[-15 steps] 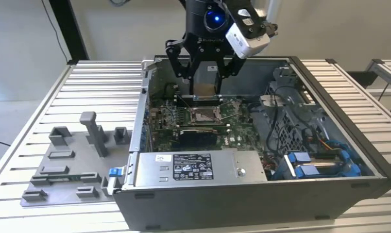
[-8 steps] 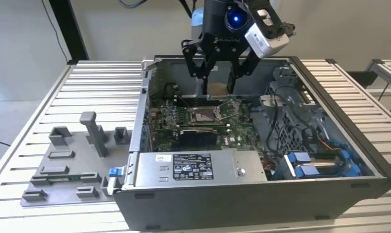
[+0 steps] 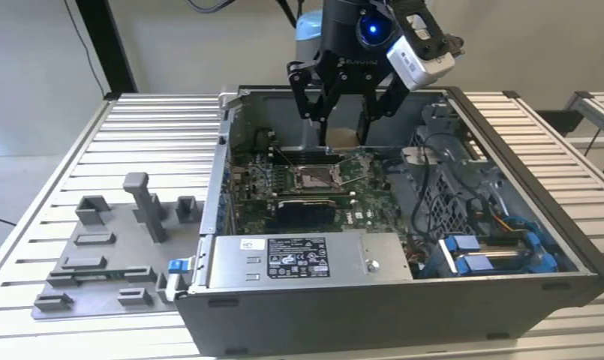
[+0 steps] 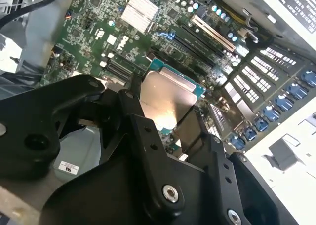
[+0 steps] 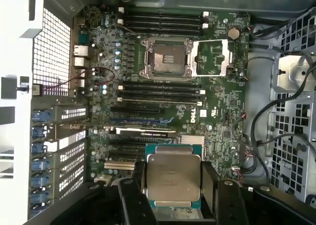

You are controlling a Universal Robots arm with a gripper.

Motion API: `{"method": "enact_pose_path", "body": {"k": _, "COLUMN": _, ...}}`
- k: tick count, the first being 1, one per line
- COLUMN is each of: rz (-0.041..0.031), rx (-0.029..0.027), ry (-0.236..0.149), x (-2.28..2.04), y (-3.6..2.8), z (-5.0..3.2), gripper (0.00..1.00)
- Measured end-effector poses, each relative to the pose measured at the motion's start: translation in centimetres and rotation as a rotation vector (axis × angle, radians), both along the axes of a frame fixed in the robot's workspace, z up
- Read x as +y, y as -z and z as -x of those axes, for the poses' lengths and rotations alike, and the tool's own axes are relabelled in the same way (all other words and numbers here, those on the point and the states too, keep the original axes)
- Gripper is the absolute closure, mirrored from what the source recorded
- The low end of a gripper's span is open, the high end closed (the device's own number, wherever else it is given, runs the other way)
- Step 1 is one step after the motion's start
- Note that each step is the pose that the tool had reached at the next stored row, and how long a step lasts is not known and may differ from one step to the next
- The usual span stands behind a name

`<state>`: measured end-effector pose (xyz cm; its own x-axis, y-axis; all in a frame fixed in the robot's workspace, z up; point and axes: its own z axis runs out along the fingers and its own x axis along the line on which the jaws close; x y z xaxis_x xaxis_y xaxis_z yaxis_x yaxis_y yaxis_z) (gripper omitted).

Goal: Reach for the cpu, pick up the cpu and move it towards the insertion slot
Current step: 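Pick up the cpu and move it towards the insertion slot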

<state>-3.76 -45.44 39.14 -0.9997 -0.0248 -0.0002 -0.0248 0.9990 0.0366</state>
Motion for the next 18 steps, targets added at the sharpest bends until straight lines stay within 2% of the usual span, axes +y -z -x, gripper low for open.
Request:
{"method": "enact_pose_path", "body": {"k": 3, "rz": 0.0000, "rx": 0.0000, "ry": 0.000, "x": 0.05, "y": 0.00, "z": -0.02, "gripper": 1.00}}
{"method": "enact_pose_path", "body": {"k": 6, "rz": 0.0000, "rx": 0.0000, "ry": 0.004, "x": 0.28, "y": 0.01, "z": -0.01, "gripper": 1.00}}
{"method": "enact_pose_path", "body": {"k": 11, "rz": 0.0001, "rx": 0.0000, "ry": 0.029, "x": 0.57, "y": 0.06, "z": 0.00, "gripper": 1.00}}
{"method": "enact_pose_path", "body": {"k": 18, "rz": 0.0000, "rx": 0.0000, "ry": 0.043, "x": 1.57, "y": 0.13, "z": -0.01, "gripper": 1.00}}
